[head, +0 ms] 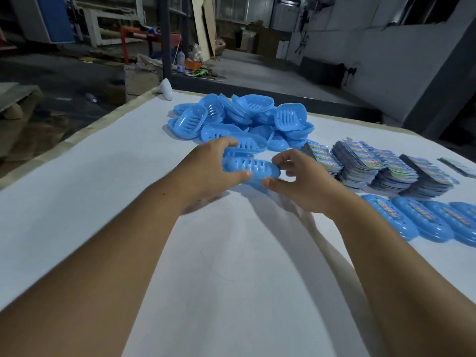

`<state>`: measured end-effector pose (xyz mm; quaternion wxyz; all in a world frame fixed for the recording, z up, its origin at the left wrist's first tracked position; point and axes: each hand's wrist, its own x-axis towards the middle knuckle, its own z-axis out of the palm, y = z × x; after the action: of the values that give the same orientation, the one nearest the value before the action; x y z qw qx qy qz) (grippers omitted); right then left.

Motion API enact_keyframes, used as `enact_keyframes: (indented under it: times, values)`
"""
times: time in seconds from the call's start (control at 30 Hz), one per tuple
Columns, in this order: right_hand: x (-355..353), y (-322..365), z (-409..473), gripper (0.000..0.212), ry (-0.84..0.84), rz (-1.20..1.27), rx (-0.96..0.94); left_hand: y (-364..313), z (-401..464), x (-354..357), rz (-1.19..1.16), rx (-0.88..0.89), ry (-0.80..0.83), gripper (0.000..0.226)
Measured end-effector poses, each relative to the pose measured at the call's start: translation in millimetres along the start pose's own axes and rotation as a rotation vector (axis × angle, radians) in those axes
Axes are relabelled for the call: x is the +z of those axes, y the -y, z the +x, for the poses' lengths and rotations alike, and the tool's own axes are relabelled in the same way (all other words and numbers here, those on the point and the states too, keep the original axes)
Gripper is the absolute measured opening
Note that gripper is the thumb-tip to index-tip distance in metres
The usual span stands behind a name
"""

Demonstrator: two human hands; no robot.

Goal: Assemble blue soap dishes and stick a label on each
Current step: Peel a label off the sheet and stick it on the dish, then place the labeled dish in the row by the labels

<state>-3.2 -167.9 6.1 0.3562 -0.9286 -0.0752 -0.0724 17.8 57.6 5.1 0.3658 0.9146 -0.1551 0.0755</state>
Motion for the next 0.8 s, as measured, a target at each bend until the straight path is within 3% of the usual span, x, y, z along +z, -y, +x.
enact_keyframes:
  times: [0.2, 0.4, 0.63, 0.73, 0.8]
  values:
    - [-10.1, -14.1, -21.9, 0.05, 0.053, -0.051, -0.033, -1.1, -3.3, 11.1, 0.08, 0.098, 0.221, 0.081]
    - [-9.8, -18.9, -25.7, 0.041, 0.074, -0.088, 0.036, -5.0, -4.7, 11.9, 0.07, 0.065, 0.284, 0.07]
    - [-10.2, -16.0, -23.7, 0.055, 0.097, -0.114, 0.043, -10.8, -8.6, 9.7, 0.072, 0.004, 0.309, 0.06]
    - [-14.2, -15.8, -25.1, 0.065, 0.094, -0.076, 0.07, -10.5, -2.5, -2.1, 0.033, -0.062, 0.214, 0.053]
    - [-16.8, -15.4, -25.4, 0.065, -0.004, -0.018, 0.085, -4.3, 3.8, -17.1, 0.077, -0.164, -0.013, 0.044]
